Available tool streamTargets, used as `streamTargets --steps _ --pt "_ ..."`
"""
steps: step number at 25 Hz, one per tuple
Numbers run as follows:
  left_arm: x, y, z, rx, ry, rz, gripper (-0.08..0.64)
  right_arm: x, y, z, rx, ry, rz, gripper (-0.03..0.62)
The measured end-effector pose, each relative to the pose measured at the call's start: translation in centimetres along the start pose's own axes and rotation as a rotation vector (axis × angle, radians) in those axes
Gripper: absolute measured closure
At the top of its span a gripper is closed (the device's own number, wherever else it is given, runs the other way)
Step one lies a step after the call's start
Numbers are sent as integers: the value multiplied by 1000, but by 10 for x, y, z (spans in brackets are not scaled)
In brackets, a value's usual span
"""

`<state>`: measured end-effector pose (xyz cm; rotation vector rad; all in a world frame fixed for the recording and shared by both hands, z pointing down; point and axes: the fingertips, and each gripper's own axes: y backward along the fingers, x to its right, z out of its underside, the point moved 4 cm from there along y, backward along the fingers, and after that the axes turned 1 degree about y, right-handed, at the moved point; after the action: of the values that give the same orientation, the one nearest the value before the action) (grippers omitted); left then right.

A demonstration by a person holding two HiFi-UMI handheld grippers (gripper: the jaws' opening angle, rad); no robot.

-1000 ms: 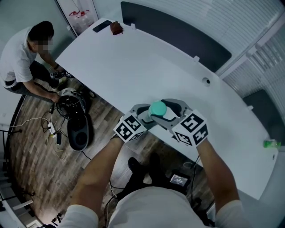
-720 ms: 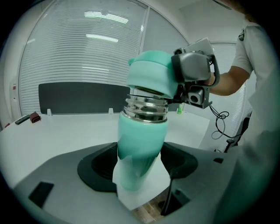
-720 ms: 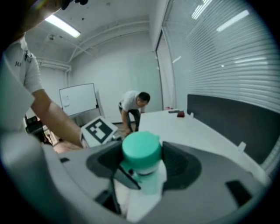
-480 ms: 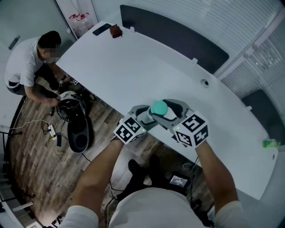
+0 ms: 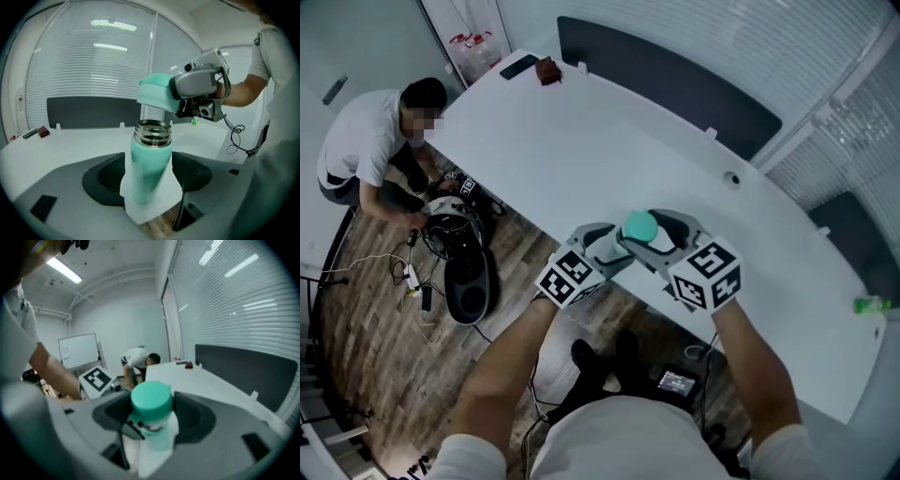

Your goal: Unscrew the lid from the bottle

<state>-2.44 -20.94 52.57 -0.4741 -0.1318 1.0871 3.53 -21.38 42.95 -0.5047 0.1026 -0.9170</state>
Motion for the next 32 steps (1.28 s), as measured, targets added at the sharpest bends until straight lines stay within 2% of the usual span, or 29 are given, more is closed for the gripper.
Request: streamTargets --steps 6,15,25,32 --pt "0 26 -18 73 38 -7 250 1 12 -14 48 -31 27 296" --pt "-2 66 -46 178 124 -78 258 -4 37 -35 129 -60 80 296" --pt "13 122 -88 402 218 -121 467 -10 72 -53 251 -159 122 296" --pt "33 149 -104 505 300 -120 499 -22 98 -63 317 -231 119 296"
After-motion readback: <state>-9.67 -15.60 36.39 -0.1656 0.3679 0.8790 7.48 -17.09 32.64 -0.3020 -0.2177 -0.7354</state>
